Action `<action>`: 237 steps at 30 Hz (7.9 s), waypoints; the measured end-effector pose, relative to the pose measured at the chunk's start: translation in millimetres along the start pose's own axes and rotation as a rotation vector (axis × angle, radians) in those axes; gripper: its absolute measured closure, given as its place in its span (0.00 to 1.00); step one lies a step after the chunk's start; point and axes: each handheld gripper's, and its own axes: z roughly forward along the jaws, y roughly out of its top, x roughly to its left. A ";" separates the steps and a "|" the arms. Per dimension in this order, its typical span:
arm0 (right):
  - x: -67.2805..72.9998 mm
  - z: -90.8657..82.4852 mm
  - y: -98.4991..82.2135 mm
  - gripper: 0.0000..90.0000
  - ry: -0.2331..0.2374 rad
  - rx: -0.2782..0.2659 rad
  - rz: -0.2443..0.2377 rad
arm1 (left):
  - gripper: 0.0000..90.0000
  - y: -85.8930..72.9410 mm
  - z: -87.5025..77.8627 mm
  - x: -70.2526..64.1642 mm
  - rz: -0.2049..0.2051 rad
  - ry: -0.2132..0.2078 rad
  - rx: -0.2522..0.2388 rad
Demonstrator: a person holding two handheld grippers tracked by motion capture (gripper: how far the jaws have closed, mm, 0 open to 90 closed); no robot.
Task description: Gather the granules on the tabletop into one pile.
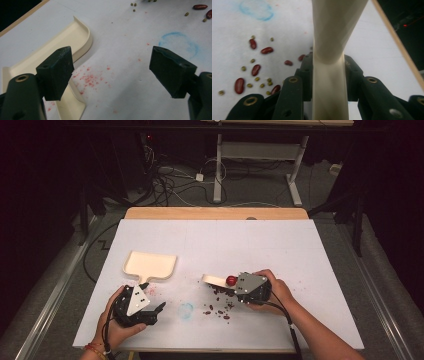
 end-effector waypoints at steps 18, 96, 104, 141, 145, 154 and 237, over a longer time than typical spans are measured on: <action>5.7 -60.7 26.3 0.75 0.261 -0.143 0.246 | 0.21 -2.4 -7.7 7.1 -0.029 0.035 -0.029; -4.8 13.1 19.0 0.75 -0.017 -0.077 0.811 | 0.21 -3.1 -6.5 7.7 -0.033 0.018 -0.010; 4.2 25.0 42.1 0.75 0.078 -0.113 0.826 | 0.21 -2.3 -4.9 7.4 -0.034 0.013 -0.009; -18.1 -51.6 3.9 0.75 -0.119 -0.095 0.747 | 0.21 0.2 -1.4 3.4 -0.014 -0.001 0.003; -28.1 -56.9 -7.9 0.75 -0.198 -0.013 0.697 | 0.21 0.3 -1.4 3.2 -0.012 0.000 0.003; -29.5 -26.7 -25.4 0.75 -0.264 0.138 0.647 | 0.21 0.1 -1.3 3.1 -0.003 0.001 0.007; -31.6 -54.2 -21.6 0.75 0.197 -0.259 0.162 | 0.21 0.7 5.6 -3.1 0.043 -0.032 0.056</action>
